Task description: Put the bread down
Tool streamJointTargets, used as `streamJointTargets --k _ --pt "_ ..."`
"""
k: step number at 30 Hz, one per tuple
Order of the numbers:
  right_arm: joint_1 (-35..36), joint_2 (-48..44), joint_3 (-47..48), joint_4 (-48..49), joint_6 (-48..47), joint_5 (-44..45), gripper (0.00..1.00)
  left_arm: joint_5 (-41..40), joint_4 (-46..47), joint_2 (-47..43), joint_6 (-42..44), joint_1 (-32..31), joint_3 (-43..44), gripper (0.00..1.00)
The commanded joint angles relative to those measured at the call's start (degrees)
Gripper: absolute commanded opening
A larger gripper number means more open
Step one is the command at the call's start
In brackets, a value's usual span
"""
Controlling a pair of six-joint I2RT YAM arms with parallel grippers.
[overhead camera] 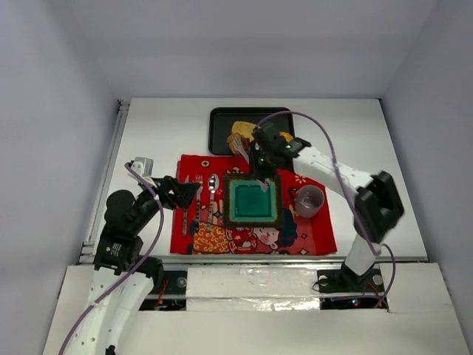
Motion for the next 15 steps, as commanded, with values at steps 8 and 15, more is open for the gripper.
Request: streamJointTargets --k 8,15 --pt "5.66 -33.63 -28.32 5.07 8.19 -7.28 0.35 -0.05 2.07 1.98 0.09 -0.45 0.01 0.87" --pt "11.64 -41.21 -40.82 12.53 14.97 -8.77 0.37 0.83 2.42 3.21 0.35 0.07 0.1 0.86"
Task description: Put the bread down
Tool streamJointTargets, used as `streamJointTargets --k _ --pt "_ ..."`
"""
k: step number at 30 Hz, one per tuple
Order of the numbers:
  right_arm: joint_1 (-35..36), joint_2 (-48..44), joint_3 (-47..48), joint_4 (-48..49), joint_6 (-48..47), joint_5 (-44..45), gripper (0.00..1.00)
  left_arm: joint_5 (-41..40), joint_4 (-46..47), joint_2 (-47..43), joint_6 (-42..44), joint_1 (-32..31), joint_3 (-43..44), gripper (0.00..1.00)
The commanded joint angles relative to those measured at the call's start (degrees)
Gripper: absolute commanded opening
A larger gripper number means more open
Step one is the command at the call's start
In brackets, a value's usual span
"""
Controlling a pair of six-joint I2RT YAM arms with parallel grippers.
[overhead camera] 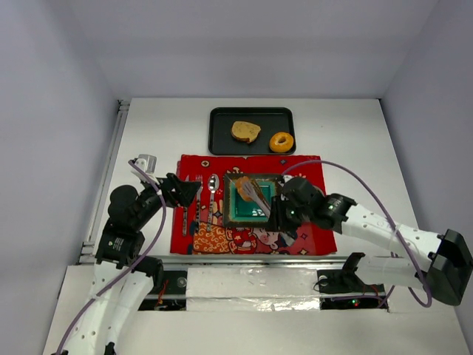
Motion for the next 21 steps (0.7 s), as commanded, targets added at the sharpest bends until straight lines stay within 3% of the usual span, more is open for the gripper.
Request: streamJointTargets --k 1,5,7,10,17,21 --pt "1.64 0.08 -2.09 8.78 3.96 -1.41 0.37 0.98 2.4 0.59 0.33 0.03 0.01 0.86" --pt "2.25 3.42 -2.19 10.46 3.0 0.87 0.39 0.89 2.49 0.42 0.16 0.03 -0.07 0.86" --pt "2.25 3.87 -1.75 10.11 2.64 2.18 0.51 0.8 2.58 0.15 0.07 0.03 -0.25 0.86" --pt "2.25 2.29 -0.17 8.88 1.94 4.2 0.61 0.8 2.66 0.06 0.07 0.03 -0.16 0.86" --pt "2.25 4.55 6.68 6.59 -0.52 11.06 0.59 1.68 3.19 0.24 0.07 0.56 -0.43 0.86" --pt "-3.61 10.71 11.86 8.34 -3.33 10.72 0.57 2.12 3.28 0.15 0.07 0.56 -0.43 0.86"
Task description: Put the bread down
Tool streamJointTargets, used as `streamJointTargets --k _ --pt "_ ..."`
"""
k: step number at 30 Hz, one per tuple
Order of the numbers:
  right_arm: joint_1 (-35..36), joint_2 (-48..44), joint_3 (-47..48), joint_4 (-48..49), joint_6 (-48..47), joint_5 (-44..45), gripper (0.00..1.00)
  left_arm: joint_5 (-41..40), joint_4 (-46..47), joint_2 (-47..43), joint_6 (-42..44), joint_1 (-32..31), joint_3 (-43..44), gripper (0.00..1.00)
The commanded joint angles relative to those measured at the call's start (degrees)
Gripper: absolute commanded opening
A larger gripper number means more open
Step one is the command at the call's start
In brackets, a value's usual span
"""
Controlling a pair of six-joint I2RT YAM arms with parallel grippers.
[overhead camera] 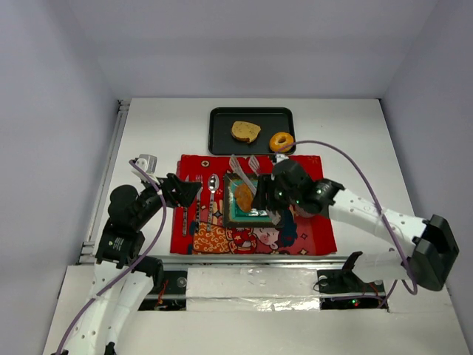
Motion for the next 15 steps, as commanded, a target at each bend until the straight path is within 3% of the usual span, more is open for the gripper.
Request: streamJointTargets --k 1,9,15 --pt "-5.55 4.72 5.92 3.23 -3.68 1.89 0.56 1.23 3.17 -0.26 0.18 0.43 -0.4 0.86" --pt "-16.98 20.28 21.38 1.92 -9.75 -4.27 0.55 1.31 3.43 -1.84 0.09 0.43 -0.49 0.86" --pt "-23.58 30.13 27.11 1.04 -11.42 -7.87 0.54 1.05 3.43 -2.73 0.09 -0.72 -0.58 0.86"
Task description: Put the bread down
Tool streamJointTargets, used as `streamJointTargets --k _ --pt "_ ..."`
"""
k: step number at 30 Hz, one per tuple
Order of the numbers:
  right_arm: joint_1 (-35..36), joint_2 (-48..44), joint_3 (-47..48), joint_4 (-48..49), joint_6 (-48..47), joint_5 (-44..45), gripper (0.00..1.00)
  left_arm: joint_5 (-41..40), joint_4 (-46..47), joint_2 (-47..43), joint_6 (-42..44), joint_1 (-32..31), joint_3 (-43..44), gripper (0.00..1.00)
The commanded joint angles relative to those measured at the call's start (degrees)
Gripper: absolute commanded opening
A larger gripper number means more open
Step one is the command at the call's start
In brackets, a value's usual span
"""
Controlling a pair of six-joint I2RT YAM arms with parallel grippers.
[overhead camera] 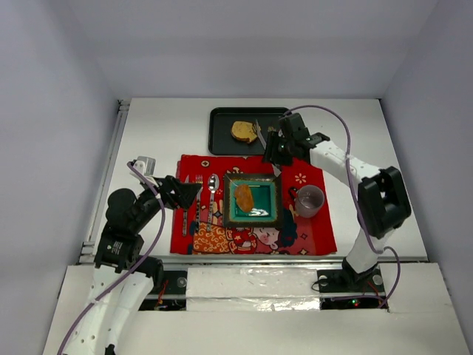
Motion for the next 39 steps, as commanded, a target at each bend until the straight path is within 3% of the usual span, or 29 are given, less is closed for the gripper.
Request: streamJointTargets --k 1,9,17,22,24,29,39 --pt "-1.75 3.23 5.67 -0.34 -2.96 -2.45 0.54 0.57 3.06 -0.71 0.09 -1.04 -0.56 0.86" --pt "-5.27 13.77 12.98 -1.13 -4.11 -7.55 0.52 0.57 3.15 -1.06 0.09 -1.57 -0.47 0.86" --pt "-6.32 18.53 15.97 -0.34 -3.32 -13.08 0.48 0.48 3.15 -0.72 0.0 -1.57 -0.56 0.86" --pt "-6.85 17.83 14.22 3.52 -1.56 -17.74 0.24 0.31 3.15 -0.45 0.0 -1.57 -0.47 0.86" --pt "-6.85 16.08 13.6 4.31 -1.29 -18.36 0.18 0.31 3.15 -0.28 0.0 -1.57 -0.56 0.86" --pt "-6.85 8.18 10.0 6.25 -0.77 -19.76 0.16 0.31 3.06 0.16 0.0 -1.57 -0.47 0.85" --pt "-2.9 -20.38 -12.4 4.85 1.16 -19.68 0.16 0.31 3.06 1.13 0.0 -1.05 -0.56 0.85"
